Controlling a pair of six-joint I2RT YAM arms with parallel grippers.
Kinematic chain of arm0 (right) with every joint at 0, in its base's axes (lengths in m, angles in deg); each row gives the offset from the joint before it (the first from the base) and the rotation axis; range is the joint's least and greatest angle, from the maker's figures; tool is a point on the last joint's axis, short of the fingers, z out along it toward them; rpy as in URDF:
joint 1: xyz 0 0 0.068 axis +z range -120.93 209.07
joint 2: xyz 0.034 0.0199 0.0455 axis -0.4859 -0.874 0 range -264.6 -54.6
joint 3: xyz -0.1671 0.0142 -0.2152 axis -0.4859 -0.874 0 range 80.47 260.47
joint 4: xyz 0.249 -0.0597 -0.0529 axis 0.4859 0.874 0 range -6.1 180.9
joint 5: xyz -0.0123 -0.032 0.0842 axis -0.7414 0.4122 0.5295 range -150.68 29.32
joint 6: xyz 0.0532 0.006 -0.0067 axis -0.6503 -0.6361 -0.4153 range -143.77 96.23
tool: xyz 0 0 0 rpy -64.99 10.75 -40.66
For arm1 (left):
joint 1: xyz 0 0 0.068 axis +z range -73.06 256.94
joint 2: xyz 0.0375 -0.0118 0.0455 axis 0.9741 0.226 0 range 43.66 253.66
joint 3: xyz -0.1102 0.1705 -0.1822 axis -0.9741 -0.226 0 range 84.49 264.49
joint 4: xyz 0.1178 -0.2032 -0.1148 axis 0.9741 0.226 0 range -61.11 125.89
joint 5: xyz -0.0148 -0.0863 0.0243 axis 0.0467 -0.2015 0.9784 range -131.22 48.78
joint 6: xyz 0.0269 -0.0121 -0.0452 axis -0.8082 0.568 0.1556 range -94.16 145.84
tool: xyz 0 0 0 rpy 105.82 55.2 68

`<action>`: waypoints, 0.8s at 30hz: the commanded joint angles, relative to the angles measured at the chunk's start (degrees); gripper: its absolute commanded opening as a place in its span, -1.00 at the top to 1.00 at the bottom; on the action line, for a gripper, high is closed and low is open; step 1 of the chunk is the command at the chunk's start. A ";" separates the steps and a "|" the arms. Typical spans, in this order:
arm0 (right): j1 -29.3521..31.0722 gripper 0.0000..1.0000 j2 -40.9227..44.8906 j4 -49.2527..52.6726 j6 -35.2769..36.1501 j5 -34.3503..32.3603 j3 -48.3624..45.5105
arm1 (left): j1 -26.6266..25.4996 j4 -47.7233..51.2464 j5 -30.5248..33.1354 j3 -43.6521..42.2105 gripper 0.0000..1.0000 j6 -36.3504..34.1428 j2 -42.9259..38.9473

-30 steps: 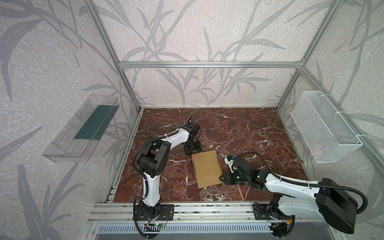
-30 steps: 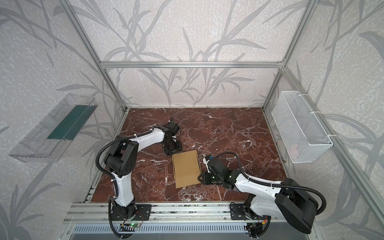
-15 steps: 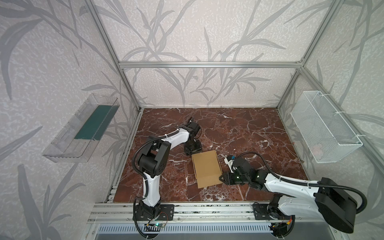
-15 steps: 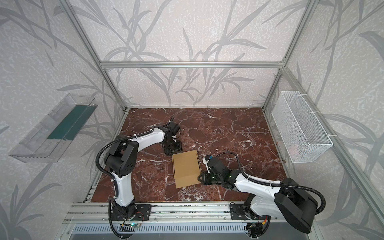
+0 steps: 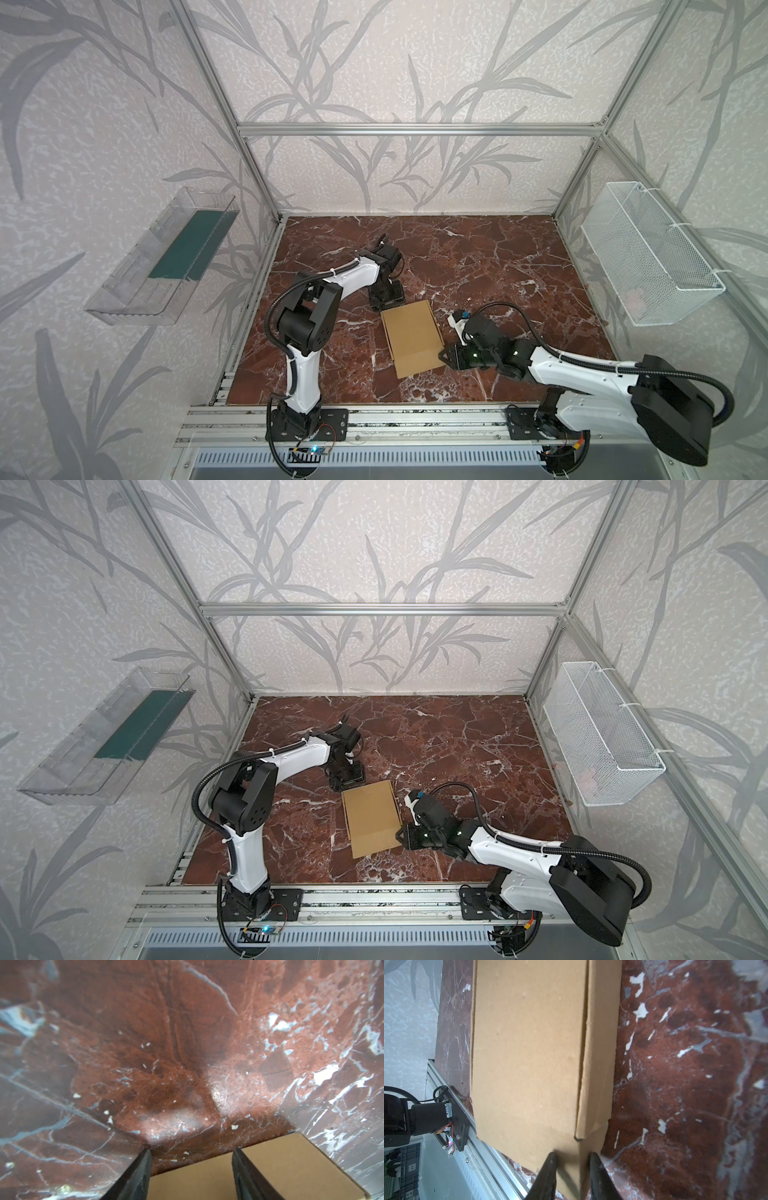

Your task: Fold the paper box

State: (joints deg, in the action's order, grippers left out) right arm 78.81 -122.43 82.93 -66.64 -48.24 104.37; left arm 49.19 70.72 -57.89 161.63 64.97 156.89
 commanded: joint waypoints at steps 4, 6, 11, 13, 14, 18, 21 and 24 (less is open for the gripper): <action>0.17 0.44 0.34 1.20 1.05 -2.34 0.71 | -1.49 2.16 -1.98 -2.99 -0.28 -0.11 5.13; 0.19 0.43 0.33 0.97 0.95 -2.16 0.71 | -1.57 2.16 -1.97 -2.97 -0.28 -0.05 5.25; 0.19 0.43 0.25 0.01 0.12 -0.79 0.45 | -1.63 2.30 -1.88 -3.13 -0.28 0.00 5.11; 0.19 0.43 0.29 -0.75 -0.51 0.13 0.23 | -1.69 2.49 -1.85 -2.97 -0.28 -0.10 5.07; 0.27 0.43 0.25 -0.78 -0.67 0.45 0.21 | -1.66 2.72 -1.64 -2.89 -0.28 -0.08 4.90; 0.26 0.39 0.74 0.15 -0.50 0.74 0.36 | -1.56 4.03 -1.01 -2.06 -0.28 -0.55 4.55; 0.27 0.38 1.21 0.36 -0.54 0.65 0.27 | -1.55 5.06 -0.52 -1.60 -0.29 -0.79 4.84; 0.35 0.37 1.15 0.10 -0.73 0.82 0.27 | -1.59 4.77 -0.72 -2.18 -0.29 -0.62 5.28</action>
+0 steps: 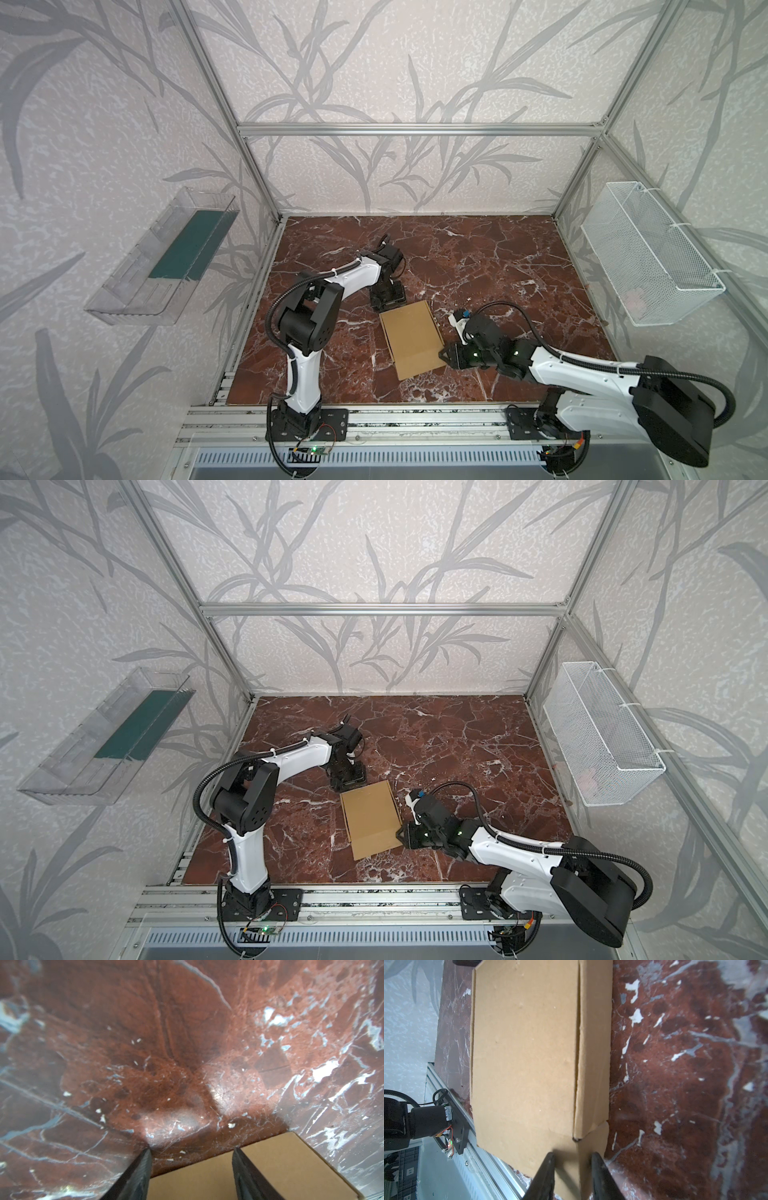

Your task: Fold the paper box

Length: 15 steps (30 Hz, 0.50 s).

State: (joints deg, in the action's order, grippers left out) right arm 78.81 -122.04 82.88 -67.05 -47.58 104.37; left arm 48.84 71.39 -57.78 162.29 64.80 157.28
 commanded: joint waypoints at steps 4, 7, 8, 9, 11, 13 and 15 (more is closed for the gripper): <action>0.62 0.39 0.55 -0.09 -0.59 0.52 0.44 | -1.17 3.55 -1.02 -3.25 -0.29 -0.27 5.05; 0.74 0.40 0.42 -0.13 -0.77 0.65 0.53 | -1.22 3.31 -0.98 -3.33 -0.29 -0.21 4.83; 0.80 0.40 0.38 -0.17 -0.75 0.65 0.54 | -1.23 3.32 -0.98 -3.36 -0.29 -0.20 4.85; 0.88 0.41 0.23 -0.27 -0.82 0.67 0.54 | -1.17 3.18 -1.02 -3.45 -0.29 -0.20 4.85; 0.86 0.42 -0.04 -0.60 -0.92 0.76 0.50 | -1.29 3.00 -1.24 -3.53 -0.29 -0.03 5.07; 0.87 0.43 -0.38 -0.99 -1.10 0.87 0.45 | -1.33 2.85 -1.38 -3.63 -0.28 -0.02 5.21; 0.89 0.44 -0.75 -1.48 -1.18 1.06 0.45 | -1.35 2.78 -1.37 -3.71 -0.28 -0.02 5.16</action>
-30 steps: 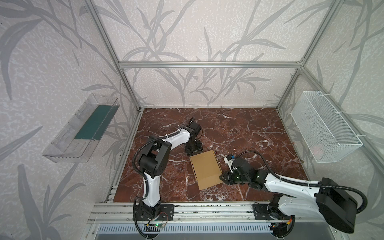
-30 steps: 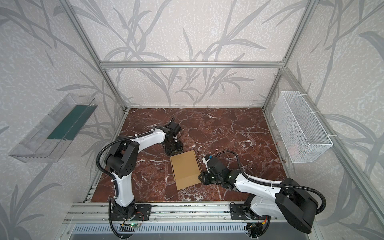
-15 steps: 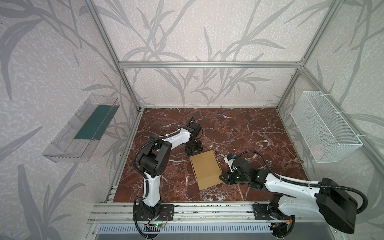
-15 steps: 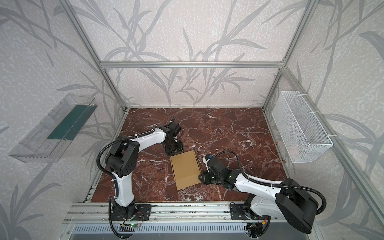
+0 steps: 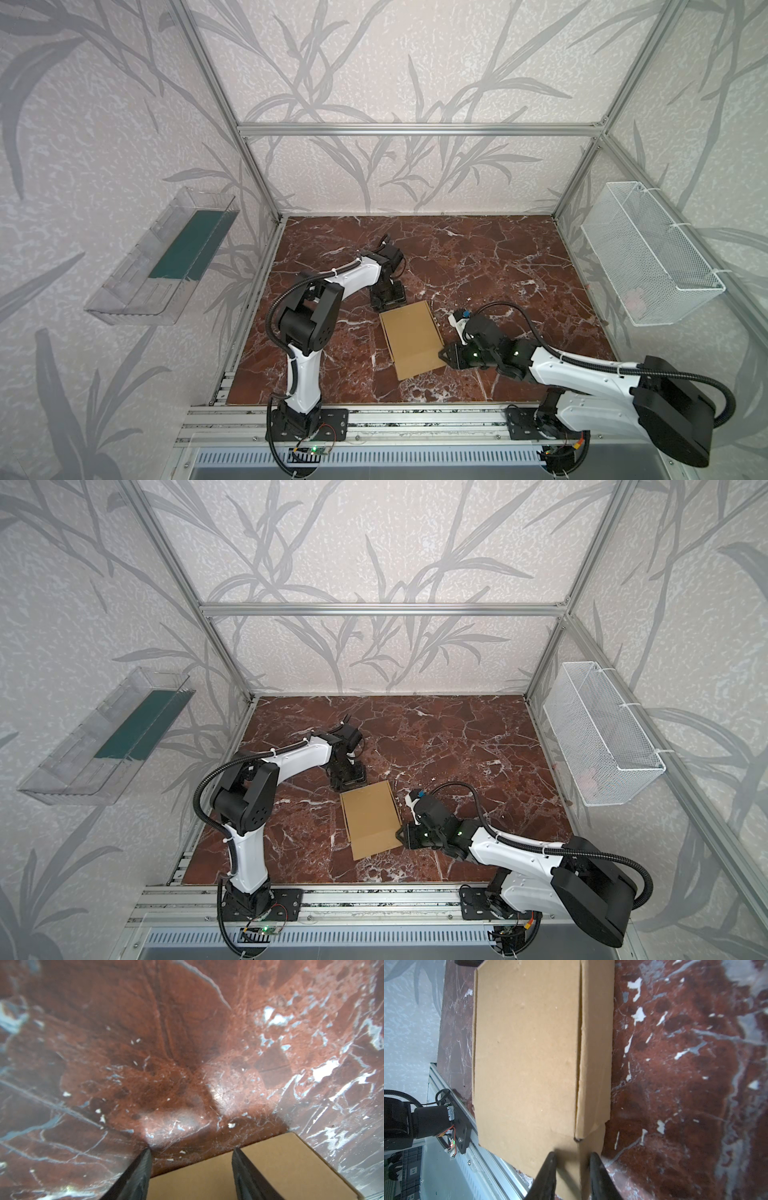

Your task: Fold the paper box

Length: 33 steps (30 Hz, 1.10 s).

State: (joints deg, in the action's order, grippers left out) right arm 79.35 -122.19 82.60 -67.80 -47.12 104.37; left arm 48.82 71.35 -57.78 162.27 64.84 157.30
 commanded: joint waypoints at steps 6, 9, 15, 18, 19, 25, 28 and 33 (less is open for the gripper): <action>0.34 0.47 -1.05 -1.86 -0.72 0.59 0.49 | -1.47 2.57 -1.58 -3.98 -0.28 0.02 5.19; 0.34 0.49 -1.13 -1.86 -0.62 0.12 0.36 | -1.57 2.46 -1.64 -3.99 -0.28 -0.02 5.22; 0.34 0.50 -1.05 -1.30 -0.15 -1.66 0.36 | -1.84 2.45 -1.64 -3.86 -0.28 -0.03 5.67; 0.30 0.50 -0.96 -0.35 0.57 -3.06 0.62 | -1.97 2.41 -1.80 -3.91 -0.28 0.04 5.75; 0.33 0.50 -0.90 -0.11 0.79 -3.27 0.71 | -2.06 2.44 -1.73 -3.86 -0.29 0.02 5.80; 0.34 0.50 -1.13 -0.87 0.96 -3.71 0.53 | -2.31 2.32 -1.84 -3.86 -0.29 0.09 6.13; 0.28 0.50 -1.14 -1.49 0.84 -3.98 0.27 | -2.47 2.33 -1.96 -3.95 -0.28 0.11 6.26; 0.34 0.52 -1.75 -2.08 0.92 -4.33 0.09 | -2.73 2.20 -1.87 -4.04 -0.28 0.11 6.33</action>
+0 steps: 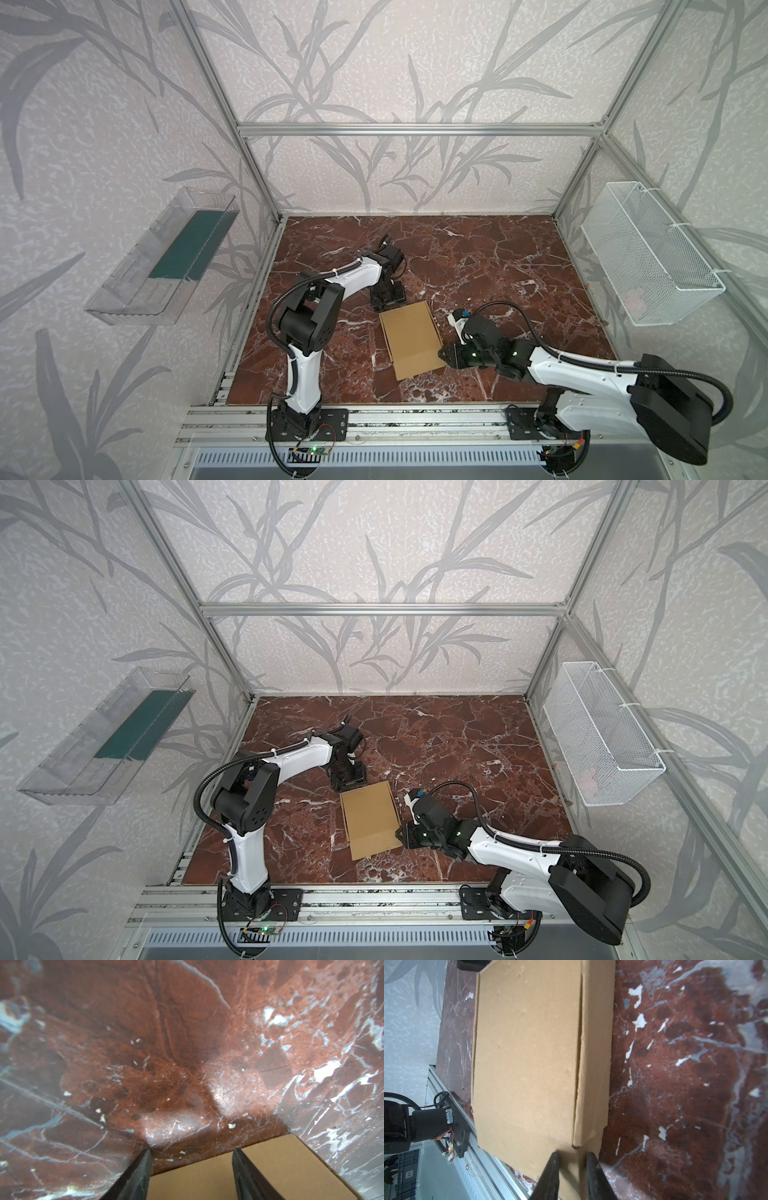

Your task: Fold the paper box

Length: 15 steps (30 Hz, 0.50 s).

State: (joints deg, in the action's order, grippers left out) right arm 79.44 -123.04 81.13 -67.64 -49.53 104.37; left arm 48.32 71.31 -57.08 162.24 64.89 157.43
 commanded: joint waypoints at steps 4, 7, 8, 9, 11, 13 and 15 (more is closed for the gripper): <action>0.25 0.54 -1.40 -1.34 0.89 -2.37 -0.26 | -2.56 2.15 -2.65 -3.97 -0.28 0.06 6.43; 0.25 0.54 -1.74 -1.63 0.90 -2.45 -0.34 | -2.63 2.24 -2.61 -3.97 -0.28 0.06 6.50; 0.25 0.55 -1.78 -1.71 0.90 -2.45 -0.34 | -2.61 2.26 -2.64 -4.00 -0.28 0.06 6.56; 0.23 0.55 -1.78 -1.76 0.89 -2.33 -0.32 | -2.64 2.31 -2.65 -3.97 -0.29 0.06 6.51; 0.26 0.55 -1.70 -1.90 0.81 -2.61 -0.52 | -2.71 2.24 -2.67 -3.93 -0.28 0.00 6.55; 0.21 0.54 -1.63 -1.98 0.81 -2.63 -0.79 | -2.71 2.24 -2.69 -3.93 -0.28 0.05 6.71; 0.26 0.52 -1.54 -2.37 0.48 -2.29 -1.28 | -2.67 2.24 -2.69 -3.96 -0.28 -0.02 6.71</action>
State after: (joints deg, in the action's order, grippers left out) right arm 79.44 -123.76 80.24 -67.25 -49.79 104.24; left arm 48.04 71.31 -56.51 162.29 65.04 157.54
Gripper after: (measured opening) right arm 0.239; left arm 0.641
